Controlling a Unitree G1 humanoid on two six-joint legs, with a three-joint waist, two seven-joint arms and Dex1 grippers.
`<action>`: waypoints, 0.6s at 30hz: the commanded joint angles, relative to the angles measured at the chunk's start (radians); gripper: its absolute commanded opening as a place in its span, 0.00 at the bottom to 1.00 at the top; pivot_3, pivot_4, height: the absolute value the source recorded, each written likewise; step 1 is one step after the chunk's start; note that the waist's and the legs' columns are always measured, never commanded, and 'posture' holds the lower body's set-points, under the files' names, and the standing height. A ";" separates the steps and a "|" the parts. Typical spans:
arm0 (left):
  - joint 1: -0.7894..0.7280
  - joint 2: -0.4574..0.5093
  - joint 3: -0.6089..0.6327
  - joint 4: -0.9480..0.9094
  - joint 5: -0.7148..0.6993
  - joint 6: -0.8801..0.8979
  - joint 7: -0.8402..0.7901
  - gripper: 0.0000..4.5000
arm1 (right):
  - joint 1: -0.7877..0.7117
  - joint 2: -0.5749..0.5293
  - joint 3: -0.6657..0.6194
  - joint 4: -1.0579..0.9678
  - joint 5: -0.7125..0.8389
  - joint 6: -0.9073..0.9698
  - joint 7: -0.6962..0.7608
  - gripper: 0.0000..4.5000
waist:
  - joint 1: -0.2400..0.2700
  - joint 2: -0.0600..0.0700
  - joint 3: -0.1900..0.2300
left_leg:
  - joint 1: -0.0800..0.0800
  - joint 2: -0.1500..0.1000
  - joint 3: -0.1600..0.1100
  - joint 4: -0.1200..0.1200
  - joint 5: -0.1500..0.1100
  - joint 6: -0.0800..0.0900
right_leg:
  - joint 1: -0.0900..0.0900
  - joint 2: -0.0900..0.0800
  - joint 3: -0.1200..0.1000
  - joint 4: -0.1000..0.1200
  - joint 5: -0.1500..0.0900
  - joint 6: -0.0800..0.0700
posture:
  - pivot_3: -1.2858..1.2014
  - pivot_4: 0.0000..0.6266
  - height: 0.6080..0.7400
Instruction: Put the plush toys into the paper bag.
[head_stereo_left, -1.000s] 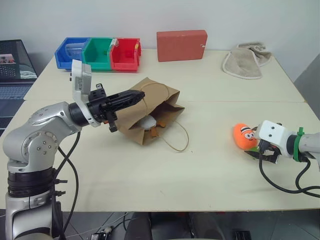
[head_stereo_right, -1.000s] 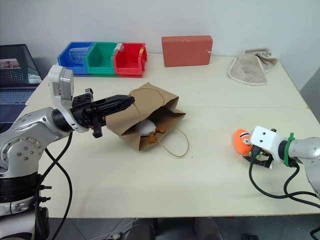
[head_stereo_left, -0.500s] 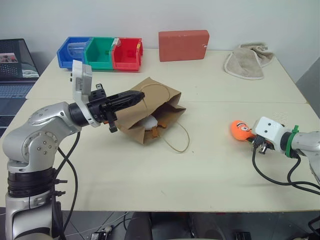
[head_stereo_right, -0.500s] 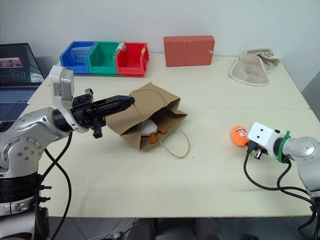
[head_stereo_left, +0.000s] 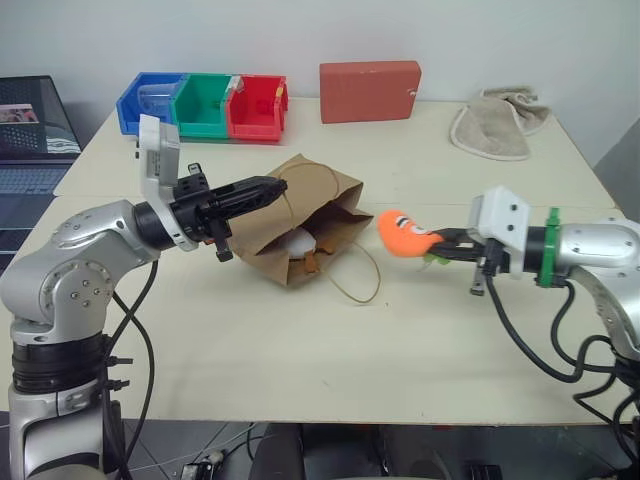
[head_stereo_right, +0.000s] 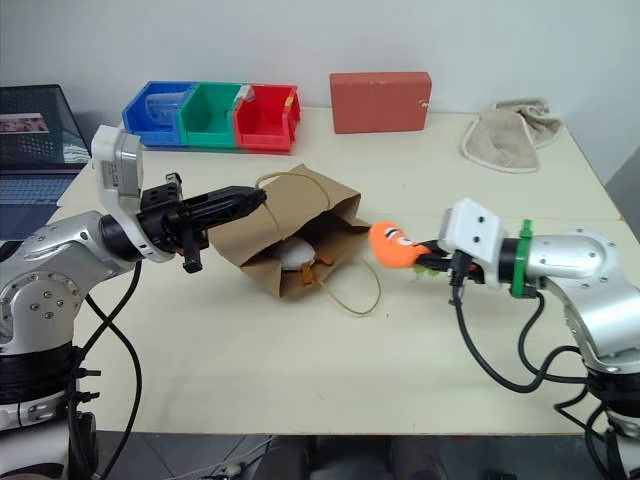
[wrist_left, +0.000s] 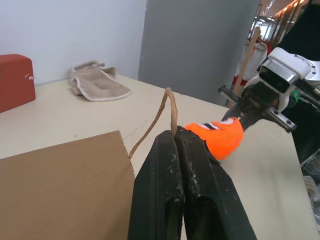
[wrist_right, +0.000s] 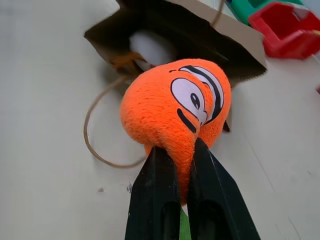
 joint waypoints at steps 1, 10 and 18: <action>-0.032 0.007 0.018 -0.029 -0.022 -0.006 -0.003 0.00 | -0.088 0.068 0.095 0.064 -0.073 -0.029 -0.043 0.00 | -0.001 0.000 0.000 | 0.000 0.000 0.000 0.000 0.000 0.000 | 0.000 0.000 0.000 0.000 0.000 0.000 | 0.52 0.24 1.00; -0.038 -0.008 0.005 -0.036 -0.023 -0.010 0.001 0.00 | -0.311 0.308 0.310 0.427 -0.322 -0.207 -0.119 0.00 | -0.011 0.000 0.000 | 0.000 0.000 0.000 -0.001 0.000 0.000 | -0.002 0.000 -0.001 0.001 0.000 0.000 | 0.52 0.24 1.00; -0.029 -0.016 0.002 -0.042 -0.028 -0.011 0.004 0.00 | -0.393 0.419 0.306 0.553 -0.395 -0.196 -0.179 0.26 | -0.008 0.000 0.000 | -0.001 0.000 -0.001 -0.001 0.000 0.000 | -0.003 0.000 -0.001 0.001 0.000 0.000 | 0.52 0.24 1.00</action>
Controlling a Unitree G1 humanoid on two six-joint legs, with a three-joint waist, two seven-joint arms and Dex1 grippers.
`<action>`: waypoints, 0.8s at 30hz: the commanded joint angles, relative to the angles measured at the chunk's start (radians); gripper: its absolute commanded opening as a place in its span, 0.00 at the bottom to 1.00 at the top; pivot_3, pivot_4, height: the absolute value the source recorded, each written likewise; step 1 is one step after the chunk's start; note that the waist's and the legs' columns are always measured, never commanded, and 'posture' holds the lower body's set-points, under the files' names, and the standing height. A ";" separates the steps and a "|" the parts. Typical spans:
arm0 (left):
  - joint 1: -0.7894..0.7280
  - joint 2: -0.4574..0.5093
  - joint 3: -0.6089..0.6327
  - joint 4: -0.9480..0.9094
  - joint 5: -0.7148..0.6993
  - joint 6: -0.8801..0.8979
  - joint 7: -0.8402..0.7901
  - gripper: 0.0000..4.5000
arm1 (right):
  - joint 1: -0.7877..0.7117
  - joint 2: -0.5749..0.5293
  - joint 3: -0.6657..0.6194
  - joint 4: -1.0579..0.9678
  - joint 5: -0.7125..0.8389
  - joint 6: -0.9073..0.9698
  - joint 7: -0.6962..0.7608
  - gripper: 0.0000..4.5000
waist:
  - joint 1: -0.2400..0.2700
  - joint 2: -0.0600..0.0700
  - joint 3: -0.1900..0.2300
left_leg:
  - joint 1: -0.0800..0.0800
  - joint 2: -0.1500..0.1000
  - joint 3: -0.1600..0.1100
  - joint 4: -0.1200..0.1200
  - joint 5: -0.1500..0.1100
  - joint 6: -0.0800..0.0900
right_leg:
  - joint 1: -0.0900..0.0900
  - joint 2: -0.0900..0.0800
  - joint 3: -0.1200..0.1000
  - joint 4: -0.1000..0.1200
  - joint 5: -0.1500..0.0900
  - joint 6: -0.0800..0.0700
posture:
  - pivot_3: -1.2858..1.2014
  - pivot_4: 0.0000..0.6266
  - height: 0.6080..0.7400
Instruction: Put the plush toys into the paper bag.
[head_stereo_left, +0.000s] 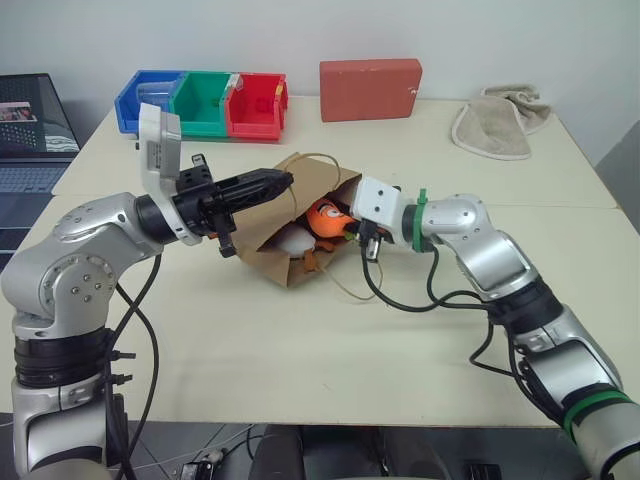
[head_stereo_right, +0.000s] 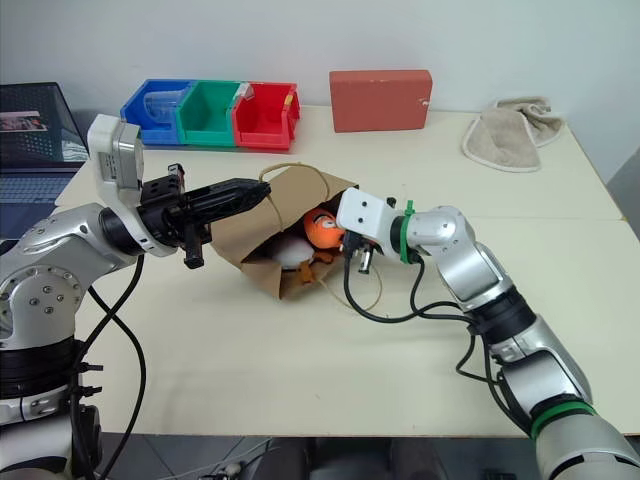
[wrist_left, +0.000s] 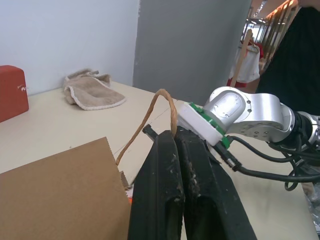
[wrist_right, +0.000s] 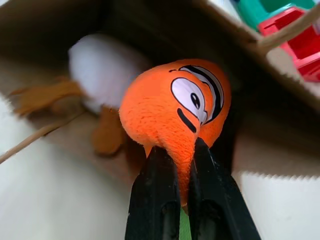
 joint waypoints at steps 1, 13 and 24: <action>-0.005 -0.003 0.014 -0.030 -0.013 -0.011 0.000 0.00 | -0.032 0.015 -0.019 0.003 -0.017 -0.008 -0.008 0.35 | 0.001 0.000 0.000 | 0.000 0.000 0.000 0.000 0.000 0.000 | 0.000 0.000 0.000 0.000 0.000 0.000 | 0.52 0.24 1.00; -0.032 -0.028 0.013 0.012 -0.002 -0.016 0.007 0.00 | 0.006 0.034 -0.103 -0.181 0.056 0.125 0.004 0.99 | 0.000 0.000 0.000 | 0.000 0.000 0.000 0.000 0.000 0.000 | 0.000 0.000 0.000 0.000 0.000 0.000 | 0.52 0.24 1.00; -0.021 -0.032 0.040 0.014 0.010 -0.027 0.038 0.00 | 0.242 -0.186 -0.307 -0.521 0.295 0.351 0.090 0.99 | 0.002 0.000 0.000 | 0.000 0.000 -0.001 0.000 0.000 0.000 | 0.001 0.000 -0.001 0.000 0.000 0.000 | 0.52 0.24 1.00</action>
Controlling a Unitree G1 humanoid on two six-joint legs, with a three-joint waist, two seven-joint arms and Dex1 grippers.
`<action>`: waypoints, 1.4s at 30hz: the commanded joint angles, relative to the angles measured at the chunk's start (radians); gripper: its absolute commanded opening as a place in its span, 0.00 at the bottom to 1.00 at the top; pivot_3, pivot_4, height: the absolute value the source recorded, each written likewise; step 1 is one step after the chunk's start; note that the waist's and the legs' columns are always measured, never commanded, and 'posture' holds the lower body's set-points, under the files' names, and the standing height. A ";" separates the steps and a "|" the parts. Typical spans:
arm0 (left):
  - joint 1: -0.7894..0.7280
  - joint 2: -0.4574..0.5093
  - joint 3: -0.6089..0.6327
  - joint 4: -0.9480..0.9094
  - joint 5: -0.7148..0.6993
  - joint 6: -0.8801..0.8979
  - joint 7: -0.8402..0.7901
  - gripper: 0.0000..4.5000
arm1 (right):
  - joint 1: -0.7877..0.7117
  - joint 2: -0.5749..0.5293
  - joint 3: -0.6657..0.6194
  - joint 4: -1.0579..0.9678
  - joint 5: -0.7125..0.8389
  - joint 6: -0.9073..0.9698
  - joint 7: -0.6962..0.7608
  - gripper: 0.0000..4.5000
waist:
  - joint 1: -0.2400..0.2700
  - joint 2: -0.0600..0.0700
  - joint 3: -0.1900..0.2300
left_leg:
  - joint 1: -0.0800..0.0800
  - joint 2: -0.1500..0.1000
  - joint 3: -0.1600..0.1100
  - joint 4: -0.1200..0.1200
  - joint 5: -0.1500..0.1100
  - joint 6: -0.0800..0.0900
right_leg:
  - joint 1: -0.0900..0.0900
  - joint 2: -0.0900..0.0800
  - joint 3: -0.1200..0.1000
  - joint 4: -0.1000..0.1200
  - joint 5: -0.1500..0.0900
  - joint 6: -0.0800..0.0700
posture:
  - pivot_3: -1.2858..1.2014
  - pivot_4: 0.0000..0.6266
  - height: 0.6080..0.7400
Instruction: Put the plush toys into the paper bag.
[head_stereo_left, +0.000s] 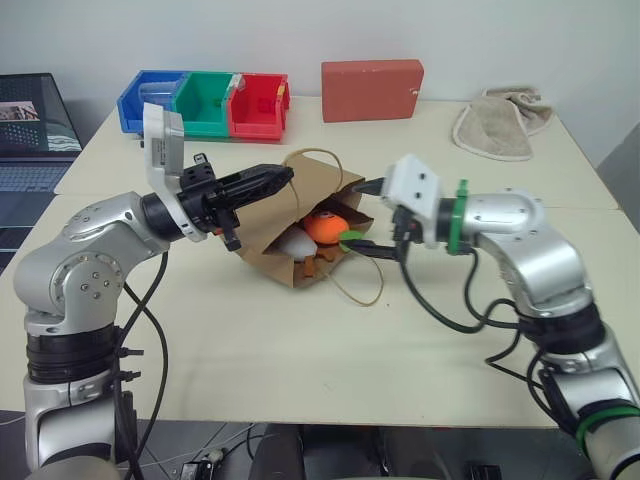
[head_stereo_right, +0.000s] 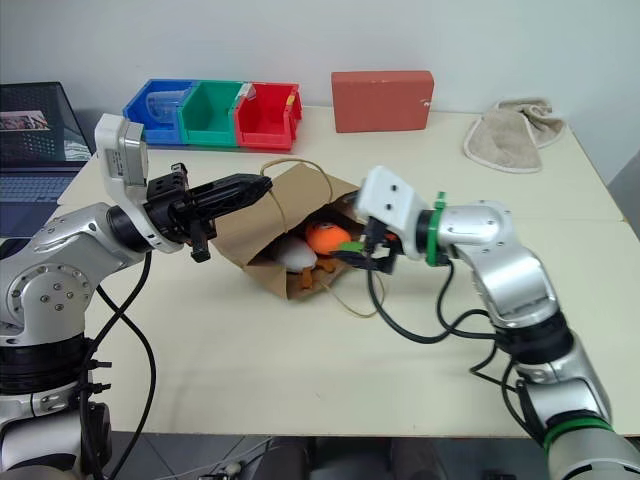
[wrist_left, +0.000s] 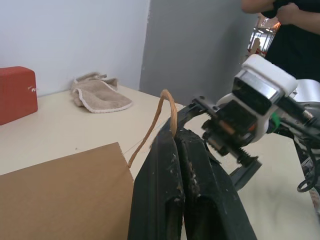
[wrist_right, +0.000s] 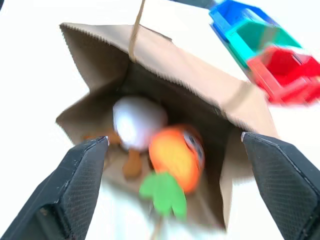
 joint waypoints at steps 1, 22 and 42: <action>-0.005 0.006 0.039 -0.015 -0.009 -0.023 0.006 0.00 | 0.069 -0.016 -0.045 -0.035 0.027 0.045 -0.044 0.99 | -0.002 0.000 0.000 | 0.000 0.000 0.000 0.000 0.000 0.000 | 0.000 0.000 0.000 0.000 0.000 0.000 | 0.52 0.24 1.00; 0.012 0.013 0.066 -0.027 -0.009 -0.028 0.012 0.00 | 0.138 0.204 0.001 0.257 0.074 0.104 -0.193 0.56 | -0.004 0.000 0.000 | 0.000 0.000 0.001 0.000 0.000 0.000 | 0.000 0.000 0.001 0.000 0.000 0.000 | 0.52 0.24 1.00; -0.220 -0.088 0.006 0.126 0.053 -0.084 0.088 0.00 | -0.080 0.187 -0.590 0.034 0.676 0.732 -0.399 0.01 | -0.001 0.000 0.000 | 0.001 0.000 0.000 -0.001 0.000 0.000 | 0.001 0.000 0.000 0.000 0.000 0.000 | 0.52 0.24 1.00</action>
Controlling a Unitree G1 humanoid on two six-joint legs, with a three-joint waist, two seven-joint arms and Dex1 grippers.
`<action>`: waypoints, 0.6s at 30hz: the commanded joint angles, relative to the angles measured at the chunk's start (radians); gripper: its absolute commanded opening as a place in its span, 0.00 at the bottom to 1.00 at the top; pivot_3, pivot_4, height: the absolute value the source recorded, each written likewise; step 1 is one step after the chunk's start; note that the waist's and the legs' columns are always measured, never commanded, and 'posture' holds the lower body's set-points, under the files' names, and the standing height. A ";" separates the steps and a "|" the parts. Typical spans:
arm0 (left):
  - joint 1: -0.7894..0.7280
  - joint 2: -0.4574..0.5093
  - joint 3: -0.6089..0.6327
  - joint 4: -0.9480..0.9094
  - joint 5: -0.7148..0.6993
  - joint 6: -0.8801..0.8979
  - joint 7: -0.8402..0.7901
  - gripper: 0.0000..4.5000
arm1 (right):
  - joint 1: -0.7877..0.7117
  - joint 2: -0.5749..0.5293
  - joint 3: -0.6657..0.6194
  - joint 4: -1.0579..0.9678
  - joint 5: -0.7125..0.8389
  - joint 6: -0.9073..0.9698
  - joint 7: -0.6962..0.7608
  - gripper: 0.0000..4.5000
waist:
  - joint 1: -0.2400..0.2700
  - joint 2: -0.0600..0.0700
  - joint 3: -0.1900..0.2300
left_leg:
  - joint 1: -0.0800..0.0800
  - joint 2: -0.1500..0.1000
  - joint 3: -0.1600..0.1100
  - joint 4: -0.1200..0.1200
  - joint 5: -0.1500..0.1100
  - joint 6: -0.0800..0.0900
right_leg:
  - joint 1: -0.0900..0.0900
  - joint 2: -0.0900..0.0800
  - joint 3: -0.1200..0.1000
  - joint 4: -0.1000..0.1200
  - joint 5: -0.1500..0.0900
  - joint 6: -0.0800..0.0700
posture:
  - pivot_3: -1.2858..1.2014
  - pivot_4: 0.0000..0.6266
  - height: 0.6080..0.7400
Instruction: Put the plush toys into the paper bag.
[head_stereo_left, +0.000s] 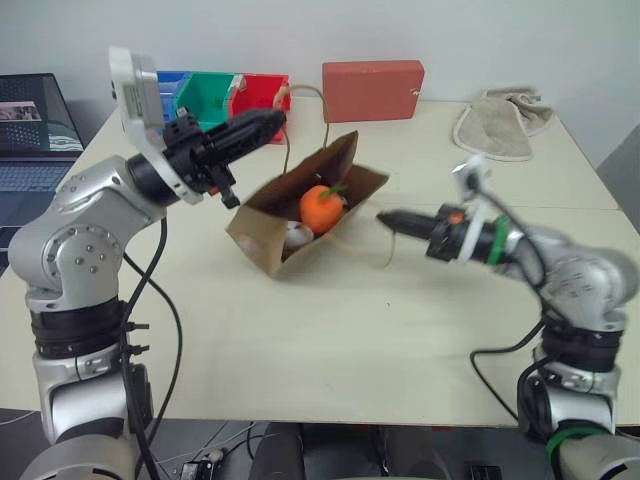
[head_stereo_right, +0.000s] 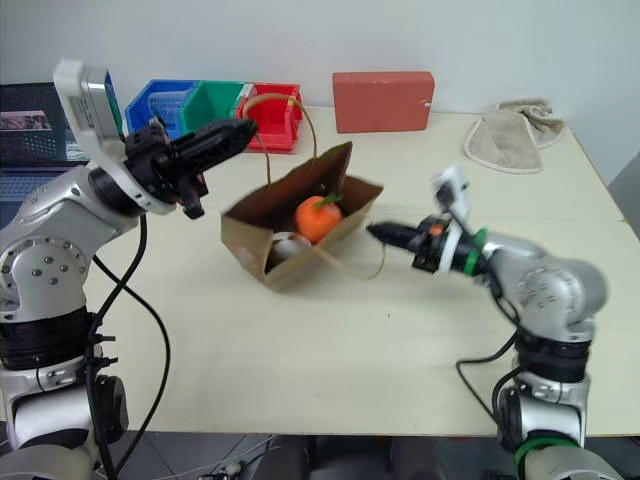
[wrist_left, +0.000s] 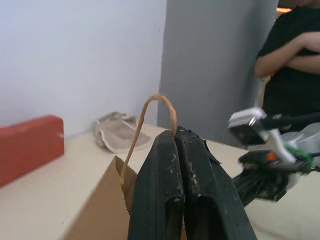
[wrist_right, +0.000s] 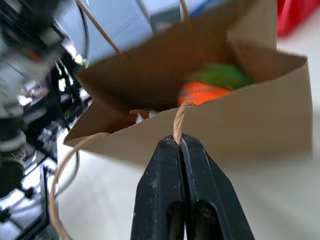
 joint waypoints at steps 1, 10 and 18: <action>-0.076 -0.054 -0.044 0.089 0.052 -0.057 -0.001 0.00 | -0.092 -0.023 -0.094 0.025 0.069 0.086 -0.076 0.01 | -0.003 0.001 0.001 | 0.000 0.000 0.000 0.000 0.000 0.000 | -0.001 0.000 0.000 0.000 0.000 0.000 | 0.52 0.24 1.00; -0.125 -0.124 -0.118 0.237 0.151 -0.130 -0.074 0.00 | -0.142 0.007 -0.089 0.077 0.079 0.069 -0.203 0.01 | -0.007 0.001 0.001 | -0.006 0.000 0.002 -0.002 0.000 0.000 | -0.008 0.000 0.001 0.001 0.000 0.000 | 0.52 0.24 1.00; -0.078 -0.046 -0.090 0.196 0.181 -0.122 -0.114 0.21 | -0.143 -0.116 -0.052 0.019 0.113 0.047 -0.161 0.28 | -0.007 0.001 0.001 | -0.013 0.000 0.001 -0.002 0.000 0.000 | -0.015 0.000 0.001 0.001 0.000 0.000 | 0.52 0.24 1.00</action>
